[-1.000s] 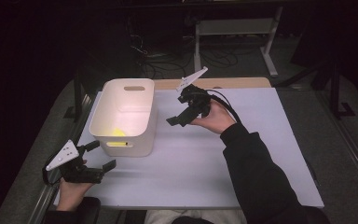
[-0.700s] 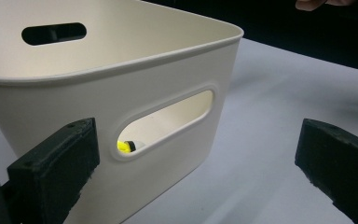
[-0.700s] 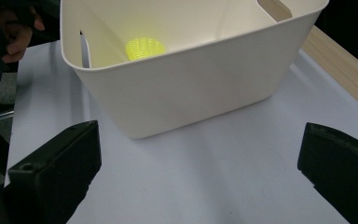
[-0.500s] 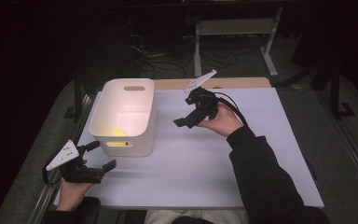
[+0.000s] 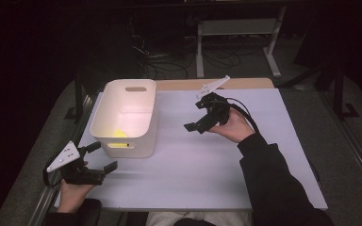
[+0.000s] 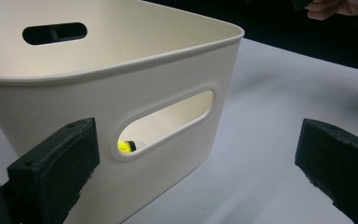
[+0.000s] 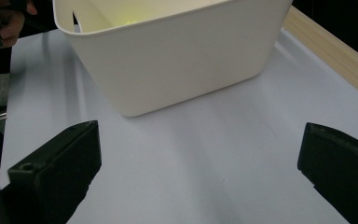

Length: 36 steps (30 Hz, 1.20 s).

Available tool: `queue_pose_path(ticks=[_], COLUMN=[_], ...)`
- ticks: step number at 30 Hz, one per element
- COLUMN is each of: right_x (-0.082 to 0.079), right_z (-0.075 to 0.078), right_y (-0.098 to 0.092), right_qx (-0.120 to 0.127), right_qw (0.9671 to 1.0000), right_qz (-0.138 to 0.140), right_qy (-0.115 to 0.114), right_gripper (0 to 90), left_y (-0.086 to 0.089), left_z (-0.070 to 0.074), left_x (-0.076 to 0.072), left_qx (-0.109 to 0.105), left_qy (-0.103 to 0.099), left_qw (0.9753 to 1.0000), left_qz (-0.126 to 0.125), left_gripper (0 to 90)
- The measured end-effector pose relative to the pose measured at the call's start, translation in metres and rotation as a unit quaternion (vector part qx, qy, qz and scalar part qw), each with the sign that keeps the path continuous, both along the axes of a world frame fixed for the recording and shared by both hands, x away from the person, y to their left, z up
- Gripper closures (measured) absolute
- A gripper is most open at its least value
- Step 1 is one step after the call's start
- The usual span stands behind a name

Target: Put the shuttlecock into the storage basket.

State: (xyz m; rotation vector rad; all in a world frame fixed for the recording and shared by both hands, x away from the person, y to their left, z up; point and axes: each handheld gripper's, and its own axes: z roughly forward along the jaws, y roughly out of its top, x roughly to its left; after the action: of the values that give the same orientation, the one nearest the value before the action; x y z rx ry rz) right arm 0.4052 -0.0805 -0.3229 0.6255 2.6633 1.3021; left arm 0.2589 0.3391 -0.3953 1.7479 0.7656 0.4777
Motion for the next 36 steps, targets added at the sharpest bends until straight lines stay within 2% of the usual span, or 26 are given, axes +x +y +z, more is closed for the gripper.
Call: queue_pose_path(ticks=[13,20,36], right_x=[-0.008,-0.01,-0.018], right_z=[-0.009,-0.016,-0.022], right_y=[-0.018,-0.029,-0.048], right_qx=[0.006,0.009,0.022], right_qw=[0.9999,0.9997,0.999], right_qz=[-0.014,-0.023,-0.036], right_qy=[-0.001,0.009,0.012], right_gripper=[0.0,0.0,0.0], left_y=[0.0,0.0,0.0], left_z=[0.0,0.0,0.0], left_x=[0.0,0.0,0.0], left_qx=[0.001,0.001,0.001], left_qy=[0.0,0.0,0.0], left_qw=[1.0,1.0,1.0], left_qz=[0.0,0.0,0.001], left_gripper=[0.0,0.0,0.0])
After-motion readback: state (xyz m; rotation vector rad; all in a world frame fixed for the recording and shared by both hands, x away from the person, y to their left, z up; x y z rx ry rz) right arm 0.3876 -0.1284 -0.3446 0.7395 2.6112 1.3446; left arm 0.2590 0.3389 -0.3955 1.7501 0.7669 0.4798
